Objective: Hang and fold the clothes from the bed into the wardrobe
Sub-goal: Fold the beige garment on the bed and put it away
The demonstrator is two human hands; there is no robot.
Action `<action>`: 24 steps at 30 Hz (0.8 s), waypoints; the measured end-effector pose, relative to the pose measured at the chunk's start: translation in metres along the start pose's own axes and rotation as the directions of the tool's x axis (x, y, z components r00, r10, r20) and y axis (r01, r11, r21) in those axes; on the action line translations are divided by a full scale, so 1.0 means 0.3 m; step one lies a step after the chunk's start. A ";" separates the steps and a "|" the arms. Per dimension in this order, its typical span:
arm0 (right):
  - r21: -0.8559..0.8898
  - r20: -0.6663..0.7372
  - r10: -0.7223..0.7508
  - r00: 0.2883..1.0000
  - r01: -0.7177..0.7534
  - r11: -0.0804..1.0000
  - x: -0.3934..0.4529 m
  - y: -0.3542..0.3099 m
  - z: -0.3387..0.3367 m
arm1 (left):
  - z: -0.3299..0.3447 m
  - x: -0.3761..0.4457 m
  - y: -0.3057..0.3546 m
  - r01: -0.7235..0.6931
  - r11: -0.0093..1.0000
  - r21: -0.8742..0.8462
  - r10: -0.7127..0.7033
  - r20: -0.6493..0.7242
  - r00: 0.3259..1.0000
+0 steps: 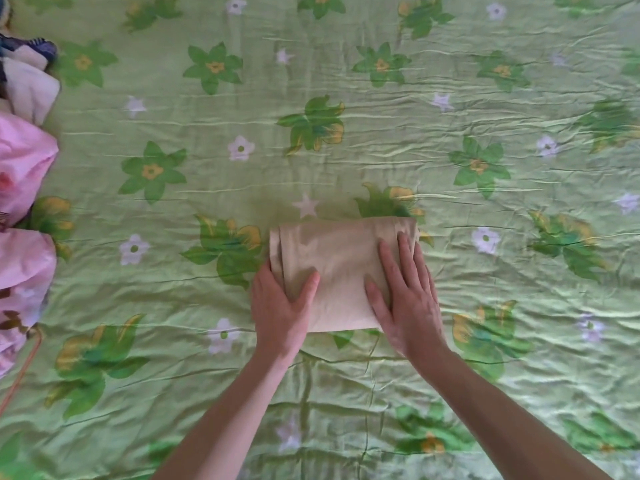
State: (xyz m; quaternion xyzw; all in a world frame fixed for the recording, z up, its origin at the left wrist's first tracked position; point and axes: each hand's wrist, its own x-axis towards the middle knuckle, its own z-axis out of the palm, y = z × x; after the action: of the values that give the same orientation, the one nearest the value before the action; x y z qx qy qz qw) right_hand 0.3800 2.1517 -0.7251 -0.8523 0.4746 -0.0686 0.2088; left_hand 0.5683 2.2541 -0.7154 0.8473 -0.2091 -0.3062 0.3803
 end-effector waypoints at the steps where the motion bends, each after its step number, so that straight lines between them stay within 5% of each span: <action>1: 0.005 0.002 -0.001 1.000 0.001 1.000 0.008 0.008 0.013 | 0.004 -0.002 0.012 -0.014 0.998 0.060 0.016 -0.033 0.999; 8: 0.179 -0.008 0.010 1.000 -0.009 0.984 0.040 0.000 0.008 | -0.021 0.037 0.084 0.155 0.981 0.120 -0.156 -0.006 0.988; 12: 0.477 -0.026 0.368 0.929 -0.312 0.822 0.008 -0.052 -0.054 | -0.063 0.073 0.131 0.281 0.946 0.160 -0.305 0.154 0.940; 14: 0.510 0.104 0.532 0.841 -0.504 0.697 0.002 -0.077 -0.093 | -0.074 0.080 0.141 0.354 0.932 0.079 -0.362 0.243 0.900; 18: 0.484 0.366 0.599 0.712 -0.695 0.531 0.038 -0.066 -0.161 | -0.089 0.073 0.136 0.415 0.909 -0.050 -0.377 0.332 0.865; 24: 0.363 0.617 0.452 0.644 -0.743 0.562 0.109 -0.049 -0.242 | -0.103 0.031 0.121 0.406 0.888 -0.215 -0.311 0.368 0.876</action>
State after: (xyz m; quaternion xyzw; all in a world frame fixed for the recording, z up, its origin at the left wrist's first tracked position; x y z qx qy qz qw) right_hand 0.3863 2.1100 -0.6561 -0.5112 0.6332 0.0678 0.5772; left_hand 0.5916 2.2419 -0.6745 0.7456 -0.0599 -0.5336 0.3947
